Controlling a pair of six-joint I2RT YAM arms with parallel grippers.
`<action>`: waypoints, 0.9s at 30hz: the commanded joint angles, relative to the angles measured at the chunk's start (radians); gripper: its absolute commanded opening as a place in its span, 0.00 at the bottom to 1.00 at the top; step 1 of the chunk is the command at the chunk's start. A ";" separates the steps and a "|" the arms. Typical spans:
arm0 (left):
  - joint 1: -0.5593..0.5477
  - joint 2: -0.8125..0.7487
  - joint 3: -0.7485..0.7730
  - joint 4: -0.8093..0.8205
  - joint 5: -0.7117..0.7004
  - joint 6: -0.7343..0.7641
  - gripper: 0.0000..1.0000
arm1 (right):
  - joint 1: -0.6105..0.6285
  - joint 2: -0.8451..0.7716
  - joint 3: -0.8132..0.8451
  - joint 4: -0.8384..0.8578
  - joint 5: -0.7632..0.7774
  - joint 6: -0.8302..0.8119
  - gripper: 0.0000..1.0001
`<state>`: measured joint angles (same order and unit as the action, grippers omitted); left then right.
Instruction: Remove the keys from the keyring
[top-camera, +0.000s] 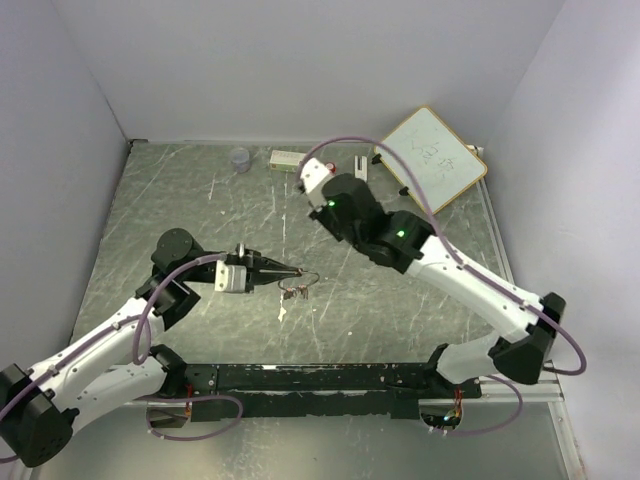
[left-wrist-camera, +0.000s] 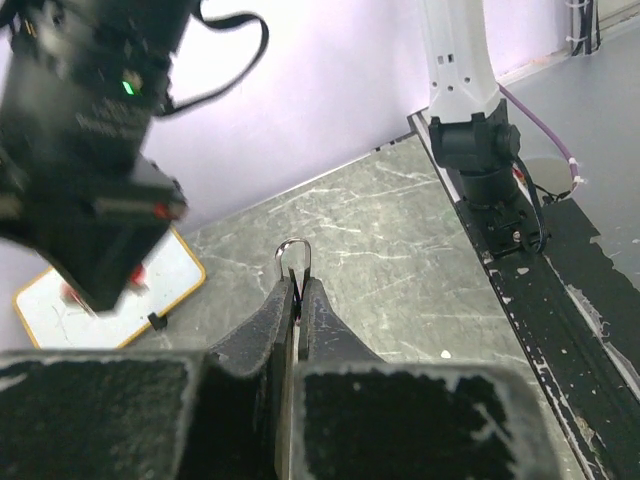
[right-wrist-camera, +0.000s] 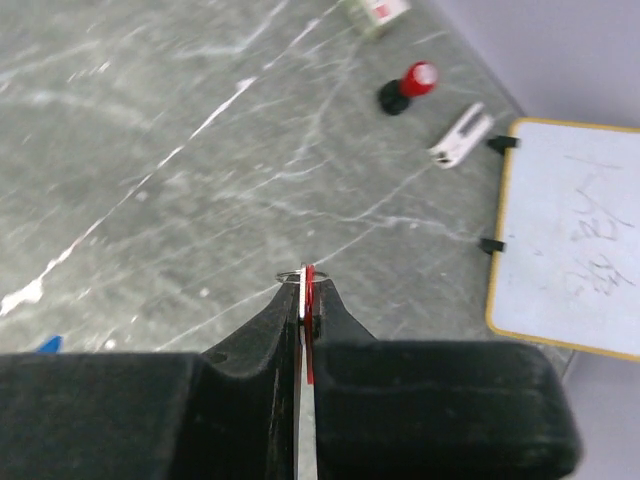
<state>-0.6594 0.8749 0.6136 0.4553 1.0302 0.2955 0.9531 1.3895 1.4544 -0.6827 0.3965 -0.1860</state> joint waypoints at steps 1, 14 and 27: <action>-0.005 0.033 0.039 -0.012 -0.032 0.022 0.07 | -0.078 -0.111 -0.055 0.205 0.103 0.032 0.00; -0.004 0.406 0.109 0.200 -0.362 -0.193 0.08 | -0.336 -0.076 -0.358 0.467 -0.039 0.217 0.00; 0.046 0.629 0.130 0.446 -0.413 -0.341 0.09 | -0.513 0.204 -0.524 0.763 -0.242 0.324 0.00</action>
<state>-0.6437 1.4723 0.7116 0.7570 0.6407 0.0216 0.4904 1.5471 0.9459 -0.0669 0.2245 0.0929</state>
